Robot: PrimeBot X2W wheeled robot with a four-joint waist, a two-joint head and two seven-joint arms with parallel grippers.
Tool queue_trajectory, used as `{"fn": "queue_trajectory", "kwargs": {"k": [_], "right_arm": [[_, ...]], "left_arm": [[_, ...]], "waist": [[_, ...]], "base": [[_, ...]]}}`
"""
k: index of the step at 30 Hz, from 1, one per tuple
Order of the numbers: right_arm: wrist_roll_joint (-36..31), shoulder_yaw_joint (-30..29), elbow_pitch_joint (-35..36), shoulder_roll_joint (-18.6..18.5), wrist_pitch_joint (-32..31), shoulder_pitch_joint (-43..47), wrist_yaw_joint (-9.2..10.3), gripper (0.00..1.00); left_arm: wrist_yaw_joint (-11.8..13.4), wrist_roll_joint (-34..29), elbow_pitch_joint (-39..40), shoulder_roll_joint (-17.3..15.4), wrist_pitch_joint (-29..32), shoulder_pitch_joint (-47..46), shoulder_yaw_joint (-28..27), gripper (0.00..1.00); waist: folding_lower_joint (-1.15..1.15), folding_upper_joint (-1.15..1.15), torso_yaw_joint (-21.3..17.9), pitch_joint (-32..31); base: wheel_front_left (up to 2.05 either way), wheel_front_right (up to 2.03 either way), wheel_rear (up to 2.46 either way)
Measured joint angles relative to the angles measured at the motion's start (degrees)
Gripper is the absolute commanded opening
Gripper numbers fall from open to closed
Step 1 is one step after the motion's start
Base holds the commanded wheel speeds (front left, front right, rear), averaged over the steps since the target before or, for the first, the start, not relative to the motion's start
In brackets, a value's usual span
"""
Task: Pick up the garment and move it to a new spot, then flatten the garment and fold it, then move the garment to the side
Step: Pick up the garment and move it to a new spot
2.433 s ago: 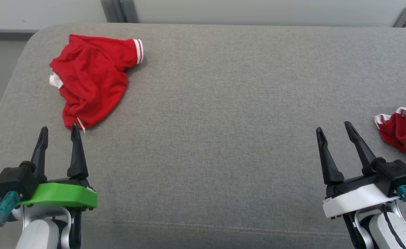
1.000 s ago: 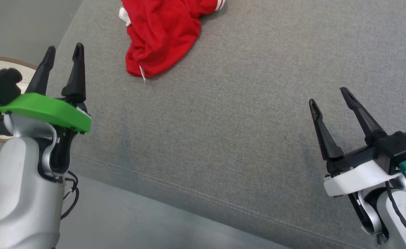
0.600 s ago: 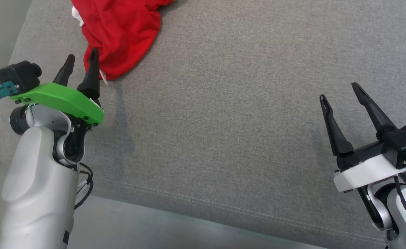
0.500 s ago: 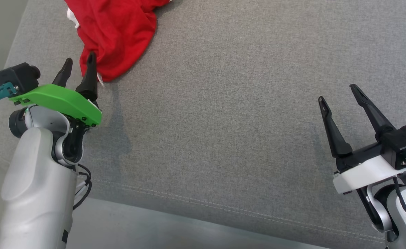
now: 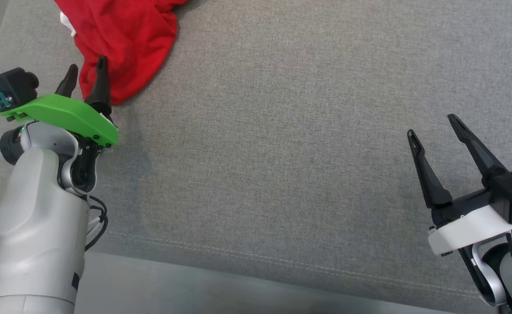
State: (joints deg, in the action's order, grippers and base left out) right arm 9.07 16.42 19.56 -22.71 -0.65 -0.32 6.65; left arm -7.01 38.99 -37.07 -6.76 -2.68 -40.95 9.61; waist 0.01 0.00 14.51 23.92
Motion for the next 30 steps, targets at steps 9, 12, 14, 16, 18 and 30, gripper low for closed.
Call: {"fn": "queue_trajectory", "kwargs": {"k": [9, 12, 14, 16, 18, 30], "right_arm": [[-0.04, -1.11, 2.13, -0.29, -1.48, 1.54, 0.08, 1.0], [-0.09, -1.05, 2.43, -0.36, -1.89, 1.73, 0.09, 1.0], [-0.11, -1.05, 3.21, -0.43, -2.26, 1.92, 0.09, 1.0], [-0.18, -1.16, 3.33, -0.63, -2.55, 2.23, 0.09, 1.0], [-0.18, -1.36, 3.81, -0.7, -2.94, 2.71, 0.1, 1.0], [-0.52, -1.86, 5.84, -0.69, -4.01, 4.25, 0.44, 1.0]], "left_arm": [[-0.05, 0.26, -4.9, 1.46, -1.65, -2.45, 2.11, 1.0], [-0.05, 0.35, -6.42, 1.47, -1.91, -2.71, 3.02, 1.0], [-0.05, 1.33, -6.54, 1.54, -1.92, -2.74, 3.75, 1.0], [-0.05, 2.58, -6.61, 1.97, -1.92, -2.76, 4.91, 1.0], [-0.07, 2.79, -6.6, 2.24, -1.93, -2.85, 5.81, 1.0], [-0.07, 4.23, -9.21, 2.12, -3.13, -3.82, 7.47, 0.0]], "waist": [[0.0, 0.0, 0.26, 0.79], [0.0, 0.0, 0.21, 0.66], [-0.01, 0.0, -0.01, 0.61], [0.0, 0.0, -0.18, 0.57], [0.0, 0.0, -0.33, 0.58], [0.0, 0.0, -0.79, 0.76]], "base": [[0.0, 0.0, 0.0], [0.0, 0.0, 0.0], [0.0, 0.0, 0.0], [0.0, 0.0, 0.0], [0.0, 0.0, 0.0], [0.0, 0.0, 0.0]]}}
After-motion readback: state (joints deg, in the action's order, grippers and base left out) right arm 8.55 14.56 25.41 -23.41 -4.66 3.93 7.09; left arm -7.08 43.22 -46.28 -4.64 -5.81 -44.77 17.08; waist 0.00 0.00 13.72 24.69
